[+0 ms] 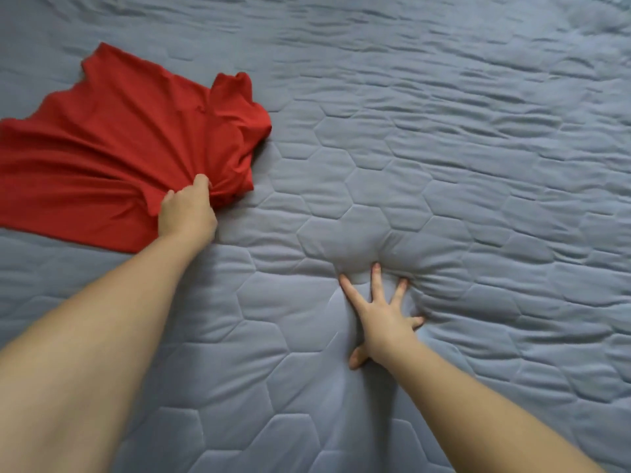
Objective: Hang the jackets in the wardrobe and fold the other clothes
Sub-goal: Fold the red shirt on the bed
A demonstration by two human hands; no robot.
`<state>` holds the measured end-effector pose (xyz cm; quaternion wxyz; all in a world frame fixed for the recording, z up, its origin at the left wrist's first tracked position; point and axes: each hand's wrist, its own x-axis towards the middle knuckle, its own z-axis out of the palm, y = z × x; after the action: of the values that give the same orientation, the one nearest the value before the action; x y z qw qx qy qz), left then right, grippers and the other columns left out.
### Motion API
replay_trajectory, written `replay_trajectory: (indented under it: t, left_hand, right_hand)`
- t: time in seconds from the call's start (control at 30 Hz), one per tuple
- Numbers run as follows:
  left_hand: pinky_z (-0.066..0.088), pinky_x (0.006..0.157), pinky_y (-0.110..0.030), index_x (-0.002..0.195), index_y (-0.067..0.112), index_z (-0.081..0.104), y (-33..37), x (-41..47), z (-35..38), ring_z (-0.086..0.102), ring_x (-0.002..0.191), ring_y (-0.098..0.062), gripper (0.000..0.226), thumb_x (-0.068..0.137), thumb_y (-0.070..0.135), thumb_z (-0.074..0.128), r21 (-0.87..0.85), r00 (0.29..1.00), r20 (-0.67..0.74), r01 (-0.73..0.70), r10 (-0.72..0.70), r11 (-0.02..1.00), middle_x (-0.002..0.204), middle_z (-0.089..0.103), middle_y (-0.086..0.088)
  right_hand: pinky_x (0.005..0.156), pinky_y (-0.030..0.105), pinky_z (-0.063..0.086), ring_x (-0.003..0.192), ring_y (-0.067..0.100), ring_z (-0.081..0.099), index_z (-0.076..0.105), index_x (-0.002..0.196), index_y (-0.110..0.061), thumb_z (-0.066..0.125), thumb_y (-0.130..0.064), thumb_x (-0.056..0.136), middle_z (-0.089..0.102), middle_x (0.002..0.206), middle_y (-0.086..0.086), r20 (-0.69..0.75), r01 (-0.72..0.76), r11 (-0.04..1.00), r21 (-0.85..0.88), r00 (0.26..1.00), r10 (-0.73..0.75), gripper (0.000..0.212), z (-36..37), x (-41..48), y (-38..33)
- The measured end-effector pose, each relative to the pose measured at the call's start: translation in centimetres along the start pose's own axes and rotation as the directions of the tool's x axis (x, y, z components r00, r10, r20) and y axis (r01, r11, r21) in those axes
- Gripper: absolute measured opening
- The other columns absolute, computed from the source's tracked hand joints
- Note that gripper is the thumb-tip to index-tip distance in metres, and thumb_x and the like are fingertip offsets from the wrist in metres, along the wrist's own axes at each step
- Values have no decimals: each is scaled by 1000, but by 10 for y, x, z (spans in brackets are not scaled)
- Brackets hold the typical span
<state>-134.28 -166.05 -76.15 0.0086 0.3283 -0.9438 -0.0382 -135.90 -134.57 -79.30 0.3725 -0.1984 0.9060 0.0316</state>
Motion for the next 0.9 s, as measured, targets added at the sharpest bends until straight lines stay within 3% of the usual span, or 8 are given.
replay_trajectory:
  t: [0.23, 0.33, 0.43, 0.53, 0.6, 0.7, 0.8, 0.9]
  left_hand:
    - [47, 85, -42, 121, 10, 55, 31, -179, -26, 59, 107, -40, 44, 78, 9, 47, -395, 894, 408, -9, 184, 919, 115, 64, -24]
    - [49, 93, -40, 110, 9, 66, 57, -252, -51, 62, 109, -26, 57, 62, 10, 36, -663, 770, 529, 114, 356, 740, 112, 69, -10]
    - [52, 82, -40, 85, 9, 68, 87, -296, -83, 63, 87, -11, 46, 58, 0, 33, -759, 644, 580, 203, 500, 619, 94, 70, 2]
    - [51, 60, -49, 70, 12, 60, 117, -330, -129, 59, 67, -15, 33, 54, 6, 32, -725, 584, 637, 232, 503, 649, 73, 65, -6]
    - [48, 69, -50, 75, 7, 59, 136, -347, -167, 57, 75, -18, 32, 58, 13, 34, -748, 655, 571, 168, 494, 642, 79, 64, -13]
    - [47, 81, -39, 99, 20, 55, 152, -368, -231, 62, 94, -25, 48, 71, 54, 37, -626, 849, 362, -85, 386, 775, 99, 67, -6]
    - [47, 81, -36, 130, 34, 29, 180, -395, -296, 61, 107, -26, 87, 58, 80, 47, -273, 839, 330, -354, 433, 894, 120, 63, -1]
    - [48, 82, -37, 141, 32, 25, 220, -417, -348, 59, 112, -26, 82, 73, 48, 66, -198, 810, 212, -512, 547, 836, 134, 52, 2]
  right_hand:
    - [111, 60, 24, 147, 32, 8, 0, 151, -41, 82, -32, 68, 5, 162, -1, -183, 141, 956, 258, 979, -95, 117, 10, -47, 5]
    - [114, 38, 30, 142, 22, 31, 1, 151, -29, 79, -18, 74, 29, 155, 6, -265, 388, 709, 589, 921, -285, 111, 17, -96, 19]
    - [114, 40, 31, 142, 20, 29, 10, 147, -40, 70, -27, 81, 21, 157, 8, -308, 568, 716, 405, 823, -478, 90, 8, -147, 42]
    - [102, 39, 43, 126, 25, 50, 63, 122, -11, 72, -20, 78, 49, 139, 16, -419, 720, 656, 225, 680, -602, 46, -14, -199, 64]
    - [76, 24, 46, 90, 12, 60, 68, 84, -8, 62, -20, 76, 69, 94, 14, -485, 753, 594, 283, 647, -588, 16, -34, -242, 83]
    - [53, 17, 34, 57, -2, 45, 49, 62, -28, 55, -20, 67, 52, 57, -14, -475, 658, 561, 502, 752, -457, 11, -77, -305, 124]
    - [61, 21, 42, 62, -4, 46, 57, 76, -23, 51, -16, 66, 56, 67, -14, -360, 600, 583, 548, 798, -484, 14, -125, -364, 170]
    - [76, 30, 47, 78, 5, 53, 61, 97, -10, 60, -16, 80, 64, 87, 6, -290, 590, 576, 565, 796, -532, 19, -174, -417, 214]
